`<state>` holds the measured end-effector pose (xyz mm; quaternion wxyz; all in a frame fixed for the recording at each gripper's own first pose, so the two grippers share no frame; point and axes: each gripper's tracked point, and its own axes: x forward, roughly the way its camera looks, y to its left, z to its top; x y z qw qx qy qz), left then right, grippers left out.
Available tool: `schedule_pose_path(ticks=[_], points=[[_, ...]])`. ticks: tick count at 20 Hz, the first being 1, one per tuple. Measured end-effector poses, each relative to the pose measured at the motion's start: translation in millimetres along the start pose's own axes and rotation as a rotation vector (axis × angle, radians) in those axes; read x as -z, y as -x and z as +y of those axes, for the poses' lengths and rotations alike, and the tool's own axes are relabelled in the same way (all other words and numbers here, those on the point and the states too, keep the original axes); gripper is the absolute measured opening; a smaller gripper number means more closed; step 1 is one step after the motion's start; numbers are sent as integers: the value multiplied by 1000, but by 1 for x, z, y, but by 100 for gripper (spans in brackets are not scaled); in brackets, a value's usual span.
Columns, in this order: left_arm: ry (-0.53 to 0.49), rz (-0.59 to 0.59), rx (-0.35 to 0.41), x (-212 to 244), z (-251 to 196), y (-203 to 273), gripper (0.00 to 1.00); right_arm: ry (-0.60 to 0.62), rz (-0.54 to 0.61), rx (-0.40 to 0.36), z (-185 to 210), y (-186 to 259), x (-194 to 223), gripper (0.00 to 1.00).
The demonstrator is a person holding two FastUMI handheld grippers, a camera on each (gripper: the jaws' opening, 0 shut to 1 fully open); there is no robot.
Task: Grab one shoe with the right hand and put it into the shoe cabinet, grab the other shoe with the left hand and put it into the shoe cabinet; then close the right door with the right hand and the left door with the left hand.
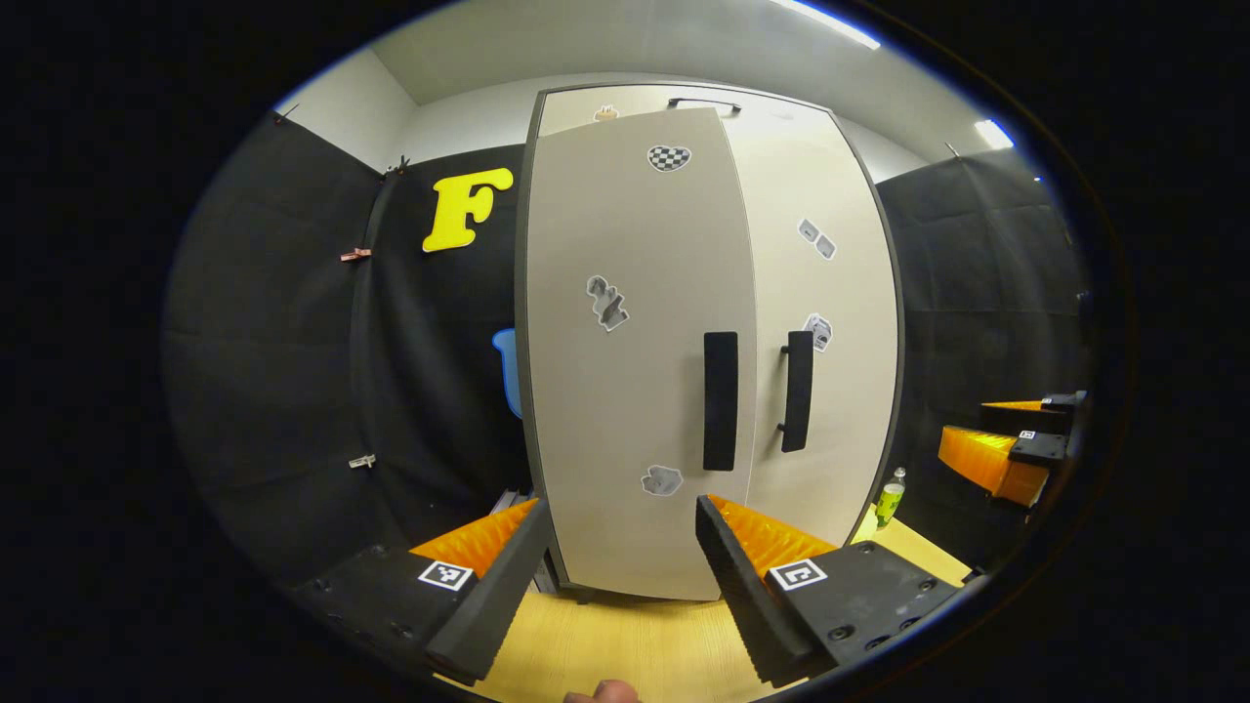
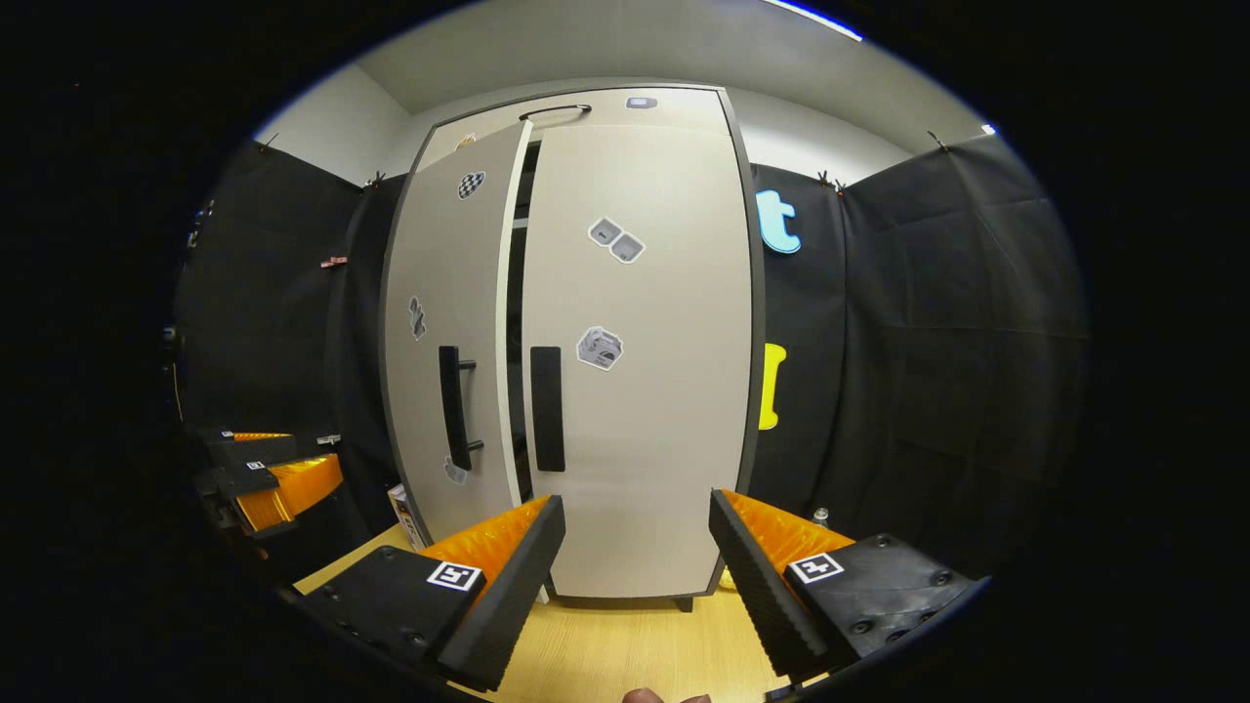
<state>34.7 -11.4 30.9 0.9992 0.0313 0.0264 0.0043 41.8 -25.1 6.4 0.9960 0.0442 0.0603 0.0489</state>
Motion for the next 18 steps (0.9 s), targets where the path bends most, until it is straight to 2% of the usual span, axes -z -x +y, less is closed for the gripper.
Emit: schedule_pose_path(ticks=[18], points=[[6,11,-10,3,4,4,94,3,1,-9,2,4,0,97]])
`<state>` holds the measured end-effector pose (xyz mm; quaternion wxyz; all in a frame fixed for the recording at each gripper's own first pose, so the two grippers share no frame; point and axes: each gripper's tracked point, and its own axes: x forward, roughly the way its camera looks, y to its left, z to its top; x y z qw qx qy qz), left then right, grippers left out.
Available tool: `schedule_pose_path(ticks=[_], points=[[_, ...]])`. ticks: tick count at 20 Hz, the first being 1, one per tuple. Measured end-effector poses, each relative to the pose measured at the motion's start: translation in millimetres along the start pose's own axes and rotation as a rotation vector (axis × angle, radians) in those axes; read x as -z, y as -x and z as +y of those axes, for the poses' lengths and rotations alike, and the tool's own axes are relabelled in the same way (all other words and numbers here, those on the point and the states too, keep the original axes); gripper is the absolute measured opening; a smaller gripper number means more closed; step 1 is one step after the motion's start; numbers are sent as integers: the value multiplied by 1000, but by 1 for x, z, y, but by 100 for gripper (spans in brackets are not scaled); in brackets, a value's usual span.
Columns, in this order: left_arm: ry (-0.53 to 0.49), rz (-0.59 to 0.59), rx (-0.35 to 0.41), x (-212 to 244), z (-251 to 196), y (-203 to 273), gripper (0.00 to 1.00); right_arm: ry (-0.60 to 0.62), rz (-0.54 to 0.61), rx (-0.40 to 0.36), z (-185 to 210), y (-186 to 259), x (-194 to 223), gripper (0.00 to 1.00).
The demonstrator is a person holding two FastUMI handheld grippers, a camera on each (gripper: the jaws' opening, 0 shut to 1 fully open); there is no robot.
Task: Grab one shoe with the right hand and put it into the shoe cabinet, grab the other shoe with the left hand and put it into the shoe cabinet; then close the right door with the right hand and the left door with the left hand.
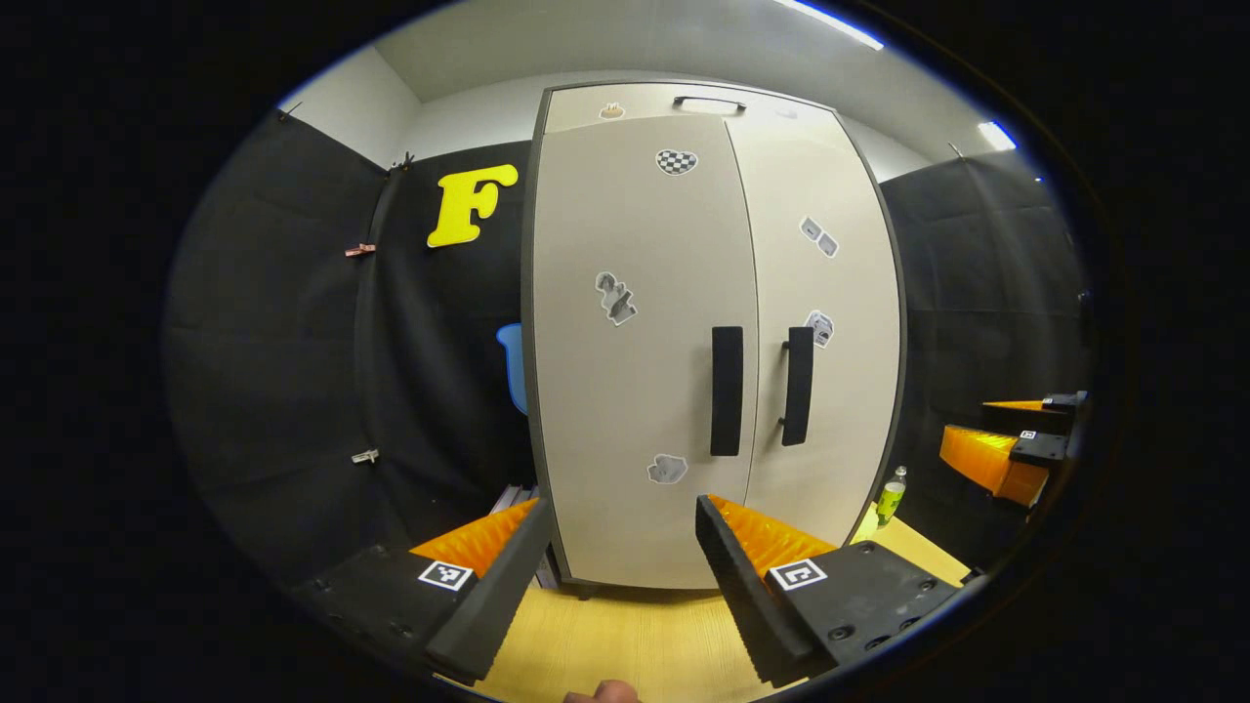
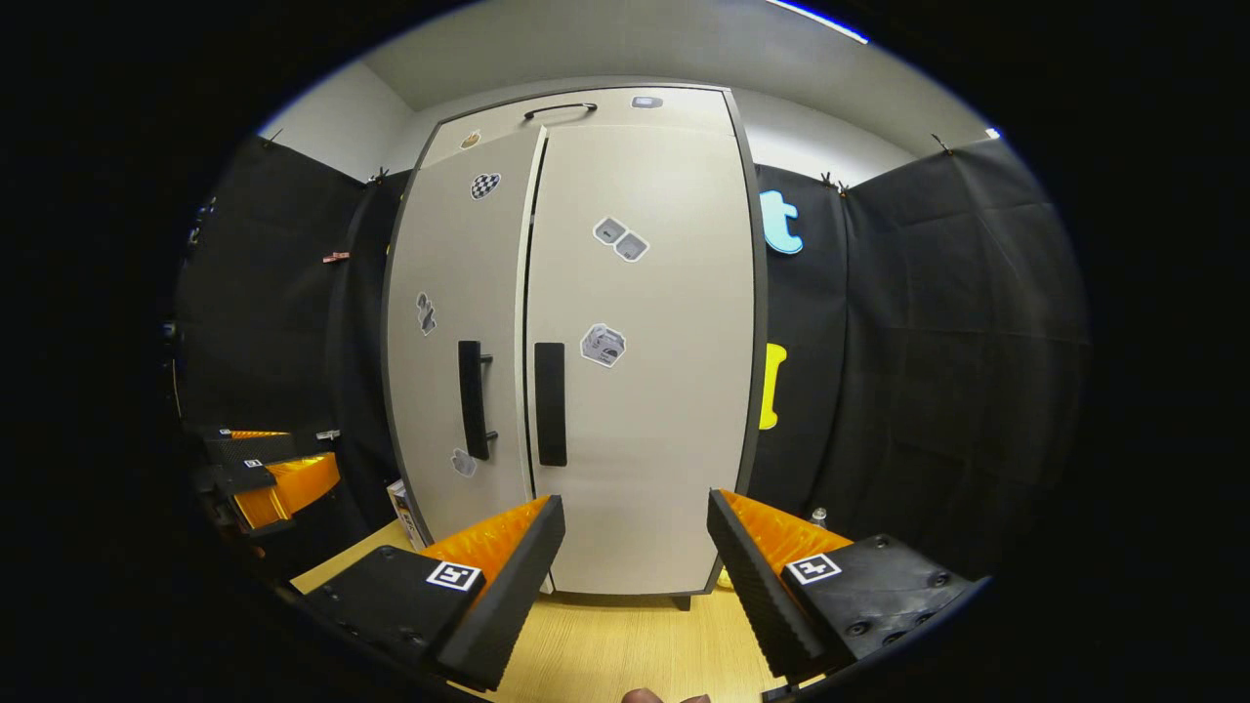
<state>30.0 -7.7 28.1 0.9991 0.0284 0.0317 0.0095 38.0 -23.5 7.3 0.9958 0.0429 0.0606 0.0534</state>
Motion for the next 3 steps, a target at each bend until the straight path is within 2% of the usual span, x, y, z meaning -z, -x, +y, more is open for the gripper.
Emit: schedule_pose_path(ticks=[3], points=[[-4,-5,-1,-1,-1,1,95,1,0,0,0,0,0,97]])
